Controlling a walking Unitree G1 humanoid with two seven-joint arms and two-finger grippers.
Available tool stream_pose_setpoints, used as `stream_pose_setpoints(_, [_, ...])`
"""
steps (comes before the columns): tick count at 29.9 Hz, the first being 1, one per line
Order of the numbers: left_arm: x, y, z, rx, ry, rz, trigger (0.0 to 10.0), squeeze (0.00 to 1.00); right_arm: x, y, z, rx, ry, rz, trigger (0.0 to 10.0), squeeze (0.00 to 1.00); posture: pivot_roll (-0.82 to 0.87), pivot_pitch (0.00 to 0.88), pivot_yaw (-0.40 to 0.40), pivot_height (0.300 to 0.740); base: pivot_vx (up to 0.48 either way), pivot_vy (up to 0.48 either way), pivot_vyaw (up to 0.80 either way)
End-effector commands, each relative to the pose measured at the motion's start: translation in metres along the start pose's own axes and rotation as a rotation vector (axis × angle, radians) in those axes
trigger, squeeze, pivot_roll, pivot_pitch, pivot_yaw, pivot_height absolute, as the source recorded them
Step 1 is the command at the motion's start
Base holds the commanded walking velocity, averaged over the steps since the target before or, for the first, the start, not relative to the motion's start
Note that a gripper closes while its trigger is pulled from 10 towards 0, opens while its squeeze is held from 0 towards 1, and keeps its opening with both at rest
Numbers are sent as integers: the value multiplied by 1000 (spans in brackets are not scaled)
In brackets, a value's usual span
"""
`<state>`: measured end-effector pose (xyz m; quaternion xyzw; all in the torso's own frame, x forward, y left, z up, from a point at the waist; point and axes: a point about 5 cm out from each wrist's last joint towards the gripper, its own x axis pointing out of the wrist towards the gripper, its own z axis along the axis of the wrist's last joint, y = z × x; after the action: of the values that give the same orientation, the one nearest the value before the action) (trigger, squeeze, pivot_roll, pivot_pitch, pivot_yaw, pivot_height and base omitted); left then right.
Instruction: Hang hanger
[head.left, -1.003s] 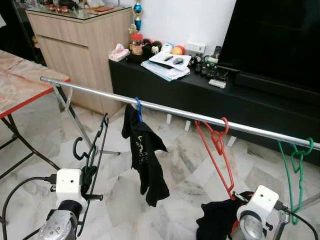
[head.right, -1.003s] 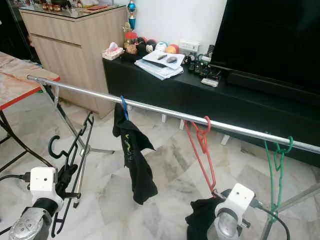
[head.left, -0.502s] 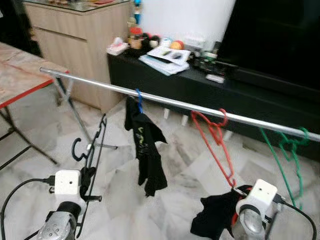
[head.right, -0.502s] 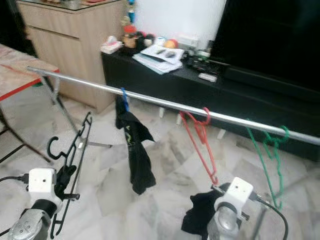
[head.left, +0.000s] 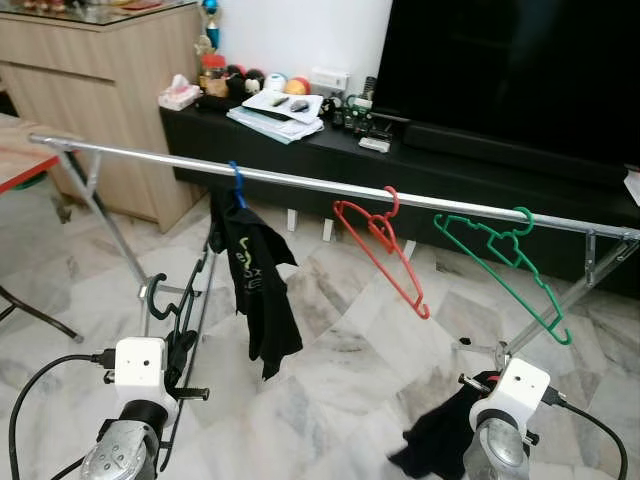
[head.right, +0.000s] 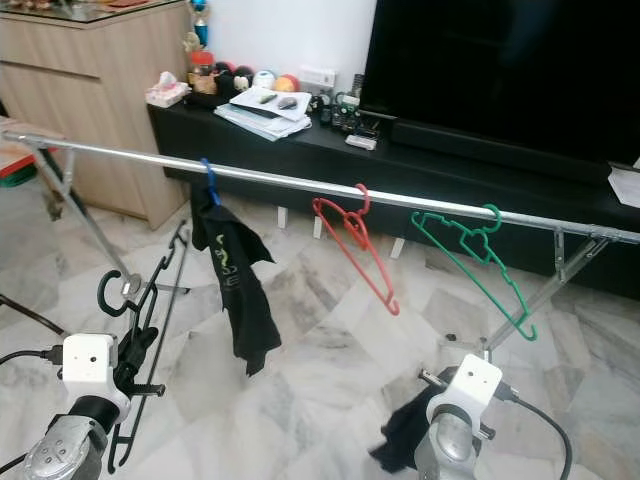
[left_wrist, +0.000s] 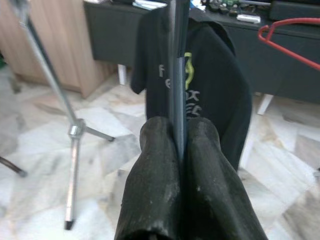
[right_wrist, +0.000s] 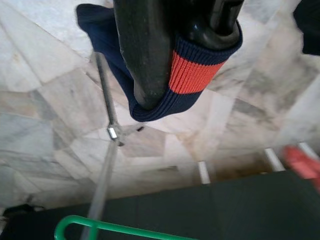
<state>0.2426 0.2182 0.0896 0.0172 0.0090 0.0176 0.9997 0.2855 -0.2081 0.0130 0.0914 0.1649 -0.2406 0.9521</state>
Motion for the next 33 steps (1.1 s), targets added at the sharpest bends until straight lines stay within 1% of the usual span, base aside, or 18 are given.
stream_pose_setpoints(1, [-1, -2, -1, -7, 3, -7, 10000, 0, 2, -2, 4, 7, -16, -1, 10000, 0, 137, 25, -60, 740, -270, 0, 0])
stream_pose_setpoints(4, [-1, -2, -1, -8, 2, -7, 10000, 0, 3, -1, 4, 15, -13, 6, 10000, 0, 137, 24, -60, 740, -270, 0, 0])
stream_pose_setpoints(6, [-2, -1, -1, -8, 2, -5, 10000, 0, 3, 0, 4, 25, -9, 14, 10000, 0, 138, 25, -60, 740, -266, 0, -525])
stream_pose_setpoints(15, [-3, 0, -1, -7, 3, 2, 10000, 0, 4, 2, 5, 24, -5, 31, 10000, 0, 142, 28, -64, 740, -271, 0, -800])
stream_pose_setpoints(18, [-3, 0, -1, -7, 3, 4, 10000, 0, 4, 3, 5, 27, -5, 37, 10000, 0, 141, 28, -64, 740, -274, 0, -500])
stream_pose_setpoints(24, [-3, 1, -1, -5, 4, 5, 10000, 0, 5, 12, 5, 18, 11, 120, 10000, 0, 144, 29, -64, 740, -274, 0, 0])
stream_pose_setpoints(29, [-3, 1, -1, -3, 7, 3, 10000, 0, 5, 18, 4, -3, 30, 167, 10000, 0, 146, 29, -61, 740, -274, 0, 0])
stream_pose_setpoints(33, [-3, 2, -1, 0, 9, 1, 10000, 0, 5, 21, 5, -3, 33, 183, 10000, 0, 146, 30, -60, 740, -206, 0, 0])
